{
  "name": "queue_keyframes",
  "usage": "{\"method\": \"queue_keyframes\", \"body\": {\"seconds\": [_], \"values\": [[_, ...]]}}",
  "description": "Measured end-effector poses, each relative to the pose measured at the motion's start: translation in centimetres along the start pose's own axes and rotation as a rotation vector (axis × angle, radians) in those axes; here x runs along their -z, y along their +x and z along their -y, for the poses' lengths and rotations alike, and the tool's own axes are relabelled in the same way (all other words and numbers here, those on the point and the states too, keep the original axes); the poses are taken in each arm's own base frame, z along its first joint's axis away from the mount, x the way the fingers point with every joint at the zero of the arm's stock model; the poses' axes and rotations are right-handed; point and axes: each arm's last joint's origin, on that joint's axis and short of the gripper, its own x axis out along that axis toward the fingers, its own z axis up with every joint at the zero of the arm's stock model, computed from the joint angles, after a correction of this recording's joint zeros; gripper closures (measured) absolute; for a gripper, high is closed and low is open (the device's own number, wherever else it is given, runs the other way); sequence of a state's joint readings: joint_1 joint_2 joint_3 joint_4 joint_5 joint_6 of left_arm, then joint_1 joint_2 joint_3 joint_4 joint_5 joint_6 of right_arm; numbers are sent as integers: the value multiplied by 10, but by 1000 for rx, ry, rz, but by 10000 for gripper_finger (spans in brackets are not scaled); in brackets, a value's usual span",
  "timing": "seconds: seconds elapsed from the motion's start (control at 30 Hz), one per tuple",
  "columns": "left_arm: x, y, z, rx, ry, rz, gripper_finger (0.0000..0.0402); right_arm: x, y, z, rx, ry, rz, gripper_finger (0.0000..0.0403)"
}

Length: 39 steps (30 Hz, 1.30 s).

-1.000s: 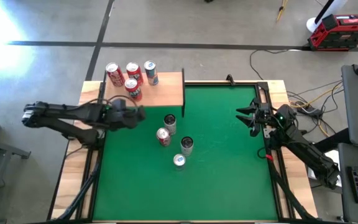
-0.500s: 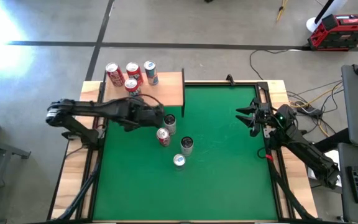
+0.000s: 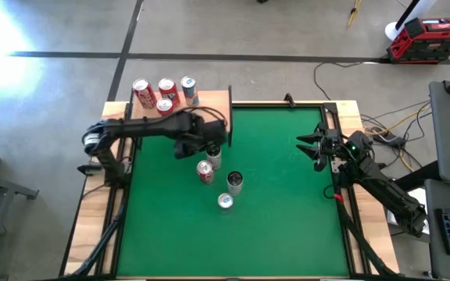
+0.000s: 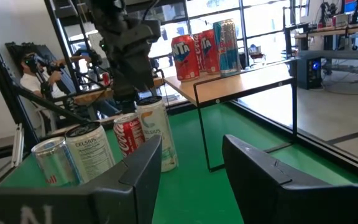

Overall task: Place canned beverage on shelf
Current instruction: Put the top white soda can on the shelf

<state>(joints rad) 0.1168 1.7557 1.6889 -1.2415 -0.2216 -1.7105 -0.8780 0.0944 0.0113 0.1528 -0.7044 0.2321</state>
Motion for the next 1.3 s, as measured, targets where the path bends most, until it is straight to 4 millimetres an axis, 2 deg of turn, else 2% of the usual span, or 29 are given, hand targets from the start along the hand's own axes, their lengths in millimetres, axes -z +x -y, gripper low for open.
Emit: {"method": "queue_keyframes", "body": {"seconds": [0.13,0.27,0.53,0.63,0.97,1.3], "values": [[0,8,12,-9,33,-25,88,0,0,0,-1,0,0,241],[2,16,21,-18,50,-25,70,0,0,0,-1,0,0,241],[6,26,25,-44,48,-48,9,0,0,0,-1,0,0,241],[8,34,26,-64,40,-48,4,0,0,0,-1,0,0,241],[11,60,30,-137,19,-59,44,0,0,0,0,0,0,241],[11,61,30,-144,28,-59,158,0,0,0,0,0,0,241]]}}
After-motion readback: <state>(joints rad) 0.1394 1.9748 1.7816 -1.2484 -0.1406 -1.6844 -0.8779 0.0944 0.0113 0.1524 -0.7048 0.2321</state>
